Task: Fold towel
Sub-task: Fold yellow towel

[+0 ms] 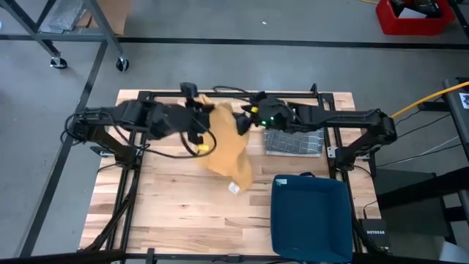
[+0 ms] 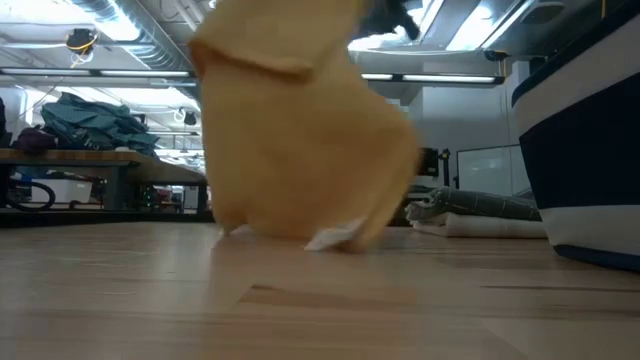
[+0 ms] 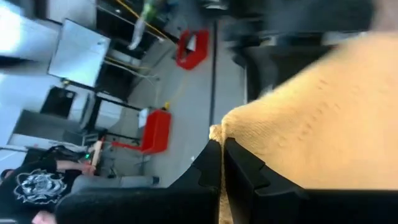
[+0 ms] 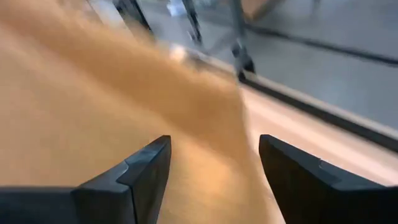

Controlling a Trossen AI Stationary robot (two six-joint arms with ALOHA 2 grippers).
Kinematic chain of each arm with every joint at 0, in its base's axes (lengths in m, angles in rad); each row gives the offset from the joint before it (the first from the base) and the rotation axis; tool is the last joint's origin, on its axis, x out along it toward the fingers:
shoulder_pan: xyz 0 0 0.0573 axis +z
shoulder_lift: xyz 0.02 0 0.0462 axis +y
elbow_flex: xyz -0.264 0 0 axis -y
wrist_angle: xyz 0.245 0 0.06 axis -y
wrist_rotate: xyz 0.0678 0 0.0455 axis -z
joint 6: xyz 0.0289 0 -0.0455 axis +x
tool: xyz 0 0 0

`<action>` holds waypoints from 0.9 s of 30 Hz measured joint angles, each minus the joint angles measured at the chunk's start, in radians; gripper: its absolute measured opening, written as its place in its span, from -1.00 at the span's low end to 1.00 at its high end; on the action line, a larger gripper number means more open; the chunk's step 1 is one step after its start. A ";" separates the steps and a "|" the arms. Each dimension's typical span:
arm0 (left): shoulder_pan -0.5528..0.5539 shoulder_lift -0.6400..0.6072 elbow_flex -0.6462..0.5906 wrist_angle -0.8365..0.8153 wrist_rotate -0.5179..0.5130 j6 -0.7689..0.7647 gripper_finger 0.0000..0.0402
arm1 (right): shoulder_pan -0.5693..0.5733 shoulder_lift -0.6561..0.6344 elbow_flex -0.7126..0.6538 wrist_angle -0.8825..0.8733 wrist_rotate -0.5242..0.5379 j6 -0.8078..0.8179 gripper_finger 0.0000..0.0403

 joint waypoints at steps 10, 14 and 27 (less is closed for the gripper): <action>0.001 -0.055 0.125 0.023 -0.004 0.001 -1.00 | 0.121 -0.052 0.000 -0.249 0.089 0.133 0.24; 0.001 -0.057 0.153 0.026 -0.003 -0.003 -1.00 | 0.180 -0.042 0.001 -0.202 0.090 0.132 0.24; 0.000 -0.057 0.163 0.163 -0.001 0.067 -1.00 | 0.271 0.102 0.001 -0.099 0.169 0.124 0.24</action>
